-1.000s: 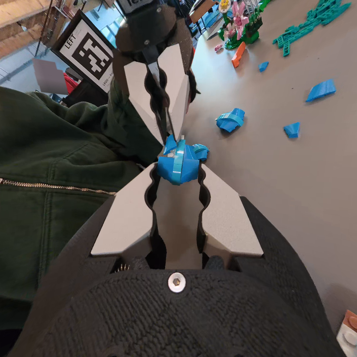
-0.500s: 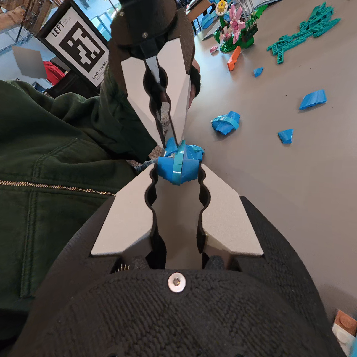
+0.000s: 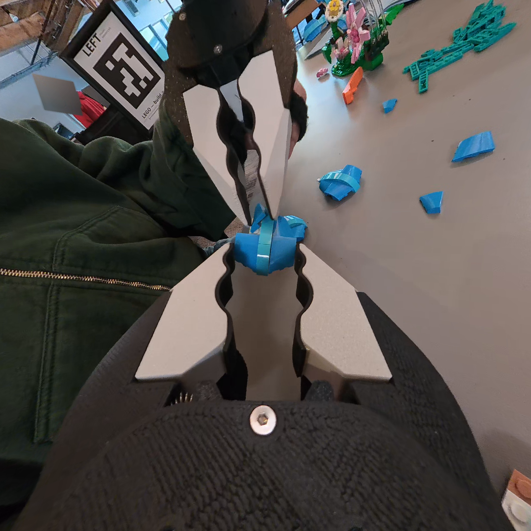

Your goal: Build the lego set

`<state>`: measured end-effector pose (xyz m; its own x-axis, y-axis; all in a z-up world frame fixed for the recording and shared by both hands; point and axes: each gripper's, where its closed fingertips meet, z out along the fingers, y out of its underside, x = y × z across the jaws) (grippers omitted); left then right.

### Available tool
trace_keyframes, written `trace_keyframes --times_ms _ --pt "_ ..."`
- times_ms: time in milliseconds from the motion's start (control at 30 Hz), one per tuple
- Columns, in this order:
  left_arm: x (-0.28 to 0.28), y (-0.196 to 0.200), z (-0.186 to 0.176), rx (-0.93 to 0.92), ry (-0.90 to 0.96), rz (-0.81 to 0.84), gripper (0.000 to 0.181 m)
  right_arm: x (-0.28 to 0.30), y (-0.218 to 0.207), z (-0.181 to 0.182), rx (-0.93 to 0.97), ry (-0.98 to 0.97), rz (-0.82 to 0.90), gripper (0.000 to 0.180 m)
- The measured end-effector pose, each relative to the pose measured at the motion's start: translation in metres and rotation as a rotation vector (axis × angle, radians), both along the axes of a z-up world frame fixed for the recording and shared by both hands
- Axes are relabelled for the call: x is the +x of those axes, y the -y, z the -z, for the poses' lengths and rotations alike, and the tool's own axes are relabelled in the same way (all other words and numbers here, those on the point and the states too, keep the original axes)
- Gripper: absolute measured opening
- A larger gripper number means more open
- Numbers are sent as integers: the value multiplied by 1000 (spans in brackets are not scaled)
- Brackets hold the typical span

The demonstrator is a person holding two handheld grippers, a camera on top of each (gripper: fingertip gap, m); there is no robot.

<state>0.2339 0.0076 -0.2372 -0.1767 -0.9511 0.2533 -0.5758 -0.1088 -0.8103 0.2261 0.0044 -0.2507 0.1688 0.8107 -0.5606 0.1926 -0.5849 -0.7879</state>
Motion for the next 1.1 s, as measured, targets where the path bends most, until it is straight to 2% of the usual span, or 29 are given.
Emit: trace_keyframes --times_ms 233,300,433,533,667,733,933,1100 --pt "0 1 -2 8 26 4 17 0 0 -1 -10 -14 -1 40" --pt "0 1 -3 13 36 2 24 0 0 -1 -14 -17 0 40" --pt "-2 5 -14 93 118 3 48 1 -1 -2 -20 -19 7 40" --pt "-4 11 -22 334 208 3 58 1 -2 -2 -27 -19 12 40" --pt "-8 9 -13 882 201 17 58 2 -2 0 -44 -19 15 40" --pt "-9 5 -7 1082 164 38 56 1 -2 -1 -47 -21 13 40" --pt "-6 -3 9 1266 98 58 50 0 -1 0 -55 -25 8 40" --pt "-2 -4 16 1357 71 76 32 0 1 0 -55 -21 0 40"
